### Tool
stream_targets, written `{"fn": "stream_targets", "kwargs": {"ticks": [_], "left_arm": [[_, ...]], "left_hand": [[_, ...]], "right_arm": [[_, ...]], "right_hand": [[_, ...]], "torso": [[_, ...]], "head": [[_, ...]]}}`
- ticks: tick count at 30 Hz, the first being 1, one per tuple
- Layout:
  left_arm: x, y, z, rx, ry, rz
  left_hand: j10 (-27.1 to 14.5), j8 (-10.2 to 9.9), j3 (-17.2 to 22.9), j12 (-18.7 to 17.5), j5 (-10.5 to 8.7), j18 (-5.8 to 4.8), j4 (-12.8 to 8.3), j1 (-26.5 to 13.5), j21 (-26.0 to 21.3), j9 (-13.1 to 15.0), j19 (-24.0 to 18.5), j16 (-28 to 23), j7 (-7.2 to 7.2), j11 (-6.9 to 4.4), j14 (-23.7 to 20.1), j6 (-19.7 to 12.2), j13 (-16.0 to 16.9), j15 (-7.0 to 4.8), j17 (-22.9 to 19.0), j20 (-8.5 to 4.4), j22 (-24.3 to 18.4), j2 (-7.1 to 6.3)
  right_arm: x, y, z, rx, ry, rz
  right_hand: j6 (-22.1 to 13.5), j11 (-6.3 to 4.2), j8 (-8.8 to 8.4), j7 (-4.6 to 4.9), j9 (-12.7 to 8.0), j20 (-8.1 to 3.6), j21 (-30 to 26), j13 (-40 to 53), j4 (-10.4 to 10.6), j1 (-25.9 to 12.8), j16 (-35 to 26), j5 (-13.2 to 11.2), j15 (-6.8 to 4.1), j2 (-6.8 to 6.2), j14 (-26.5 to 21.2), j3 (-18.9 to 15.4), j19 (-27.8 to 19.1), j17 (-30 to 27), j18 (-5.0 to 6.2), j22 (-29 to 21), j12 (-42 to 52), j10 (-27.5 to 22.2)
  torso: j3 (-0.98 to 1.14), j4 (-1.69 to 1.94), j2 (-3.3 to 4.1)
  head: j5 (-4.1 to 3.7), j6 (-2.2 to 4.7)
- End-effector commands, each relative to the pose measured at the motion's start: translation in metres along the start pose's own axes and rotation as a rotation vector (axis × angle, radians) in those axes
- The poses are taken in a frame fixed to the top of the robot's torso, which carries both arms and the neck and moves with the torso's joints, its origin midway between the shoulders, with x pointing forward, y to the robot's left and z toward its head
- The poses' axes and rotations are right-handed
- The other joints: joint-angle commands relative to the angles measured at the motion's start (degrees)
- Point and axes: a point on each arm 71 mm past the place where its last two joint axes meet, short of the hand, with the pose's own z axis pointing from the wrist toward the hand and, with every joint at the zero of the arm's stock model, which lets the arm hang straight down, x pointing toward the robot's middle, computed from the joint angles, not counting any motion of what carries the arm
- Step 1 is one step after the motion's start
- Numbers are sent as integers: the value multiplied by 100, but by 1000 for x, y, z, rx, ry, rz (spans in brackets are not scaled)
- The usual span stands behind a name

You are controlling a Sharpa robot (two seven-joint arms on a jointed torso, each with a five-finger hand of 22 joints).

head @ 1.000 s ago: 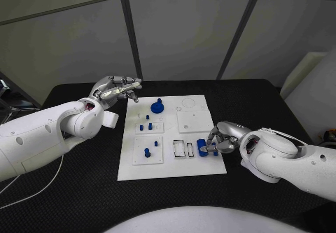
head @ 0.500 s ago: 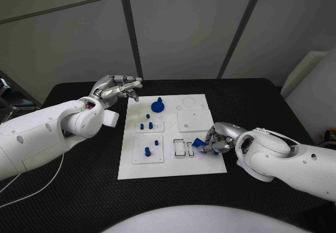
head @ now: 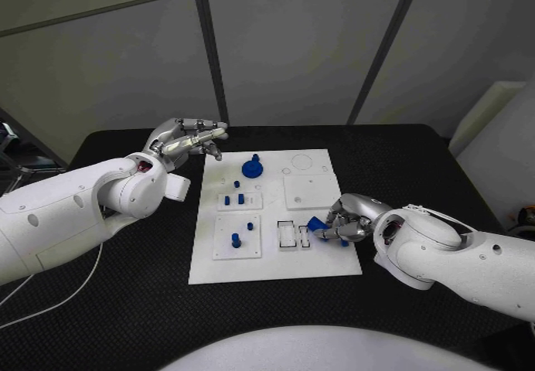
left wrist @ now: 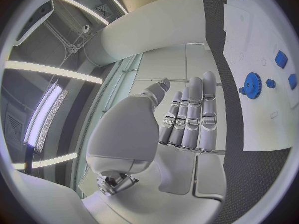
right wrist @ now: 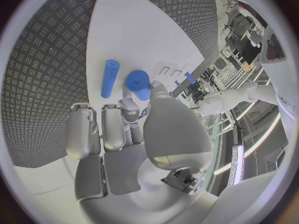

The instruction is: Assemble the parts on the task board

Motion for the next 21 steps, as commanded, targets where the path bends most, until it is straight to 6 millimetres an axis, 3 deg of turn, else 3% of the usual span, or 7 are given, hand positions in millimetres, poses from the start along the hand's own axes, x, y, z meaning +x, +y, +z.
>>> {"fn": "stream_targets", "kwargs": {"ticks": [1, 14, 21], "left_arm": [[1, -2, 0, 12, 12, -8], [2, -2, 1, 12, 11, -8], [2, -2, 1, 12, 12, -8]], "left_hand": [[-37, 26, -40, 36, 3, -106, 9, -41, -32, 10, -7, -31, -25, -3, -33, -25, 1, 5, -7, 21, -5, 38], [-37, 26, -40, 36, 3, -106, 9, -41, -32, 10, -7, -31, -25, -3, -33, -25, 1, 5, -7, 21, -5, 38], [-37, 26, -40, 36, 3, -106, 9, -41, -32, 10, -7, -31, -25, -3, -33, -25, 1, 5, -7, 21, -5, 38]], "right_arm": [[1, -2, -3, 5, -22, 31], [-8, 11, -19, -43, -100, 140], [-4, 21, -17, -63, -79, 166]], "right_hand": [[70, -43, 56, -28, 66, -15, 44, 41, -107, 192, 46, -15, -49, 115, 292, 72, 42, 38, -74, 50, 42, 78], [266, -122, 93, -120, 172, -76, 179, 216, -83, 269, 208, -22, -113, 198, 332, 159, 159, 226, -125, 298, 139, 251], [277, -126, 90, -125, 180, -80, 182, 221, -72, 261, 216, -21, -117, 200, 333, 161, 161, 236, -126, 303, 138, 259]], "torso": [[4, 1, -9], [-8, 7, -4], [-1, 6, 3]], "head": [[-4, 3], [-21, 28], [-2, 34]]}}
